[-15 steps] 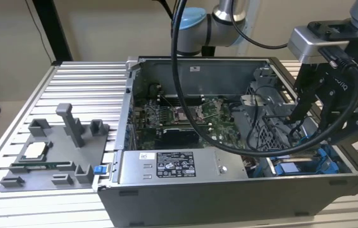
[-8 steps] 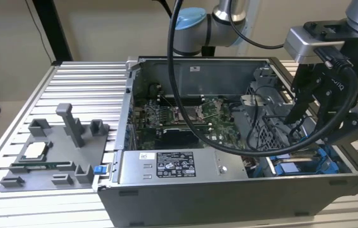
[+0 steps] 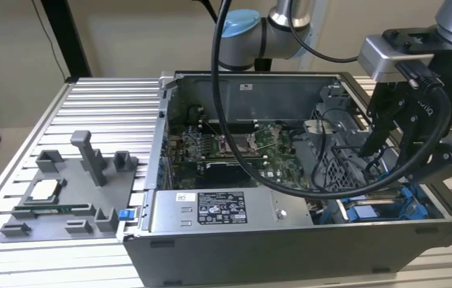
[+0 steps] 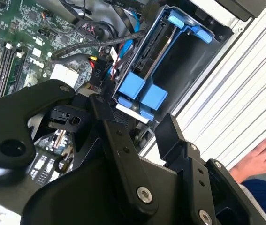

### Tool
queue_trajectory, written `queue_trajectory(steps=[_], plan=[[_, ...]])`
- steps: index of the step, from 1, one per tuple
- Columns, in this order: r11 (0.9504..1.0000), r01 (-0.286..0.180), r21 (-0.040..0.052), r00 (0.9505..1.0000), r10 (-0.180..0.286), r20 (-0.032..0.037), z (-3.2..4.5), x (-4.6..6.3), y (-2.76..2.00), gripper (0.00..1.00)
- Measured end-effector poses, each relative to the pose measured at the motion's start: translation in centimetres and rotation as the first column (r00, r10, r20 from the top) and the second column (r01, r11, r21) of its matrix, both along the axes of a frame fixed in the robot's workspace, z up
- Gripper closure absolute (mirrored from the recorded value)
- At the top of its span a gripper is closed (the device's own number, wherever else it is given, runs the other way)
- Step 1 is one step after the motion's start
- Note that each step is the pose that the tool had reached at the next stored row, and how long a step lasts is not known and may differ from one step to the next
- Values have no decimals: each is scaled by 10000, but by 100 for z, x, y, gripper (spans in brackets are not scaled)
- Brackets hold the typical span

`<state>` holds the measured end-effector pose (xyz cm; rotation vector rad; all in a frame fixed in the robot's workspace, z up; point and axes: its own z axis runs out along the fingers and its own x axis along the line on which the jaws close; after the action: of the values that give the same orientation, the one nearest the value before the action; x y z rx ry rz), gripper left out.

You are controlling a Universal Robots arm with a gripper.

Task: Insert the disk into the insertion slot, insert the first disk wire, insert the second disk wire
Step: 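Insert the first disk wire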

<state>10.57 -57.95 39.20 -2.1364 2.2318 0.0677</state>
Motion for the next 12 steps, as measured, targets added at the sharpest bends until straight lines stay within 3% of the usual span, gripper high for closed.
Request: queue_trajectory(steps=[1,3,5,6,9,12], plan=[[10000,-1,84,10000,1,0,-6,2,0,0],[9992,1,392,10000,-1,0,-10,4,0,0],[9986,-1,537,10000,1,0,-8,8,8,0],[9983,0,589,10000,0,0,-10,11,11,0],[9981,-1,619,10000,1,-1,-27,64,38,0],[9980,0,638,10000,-1,0,-47,77,112,0]])
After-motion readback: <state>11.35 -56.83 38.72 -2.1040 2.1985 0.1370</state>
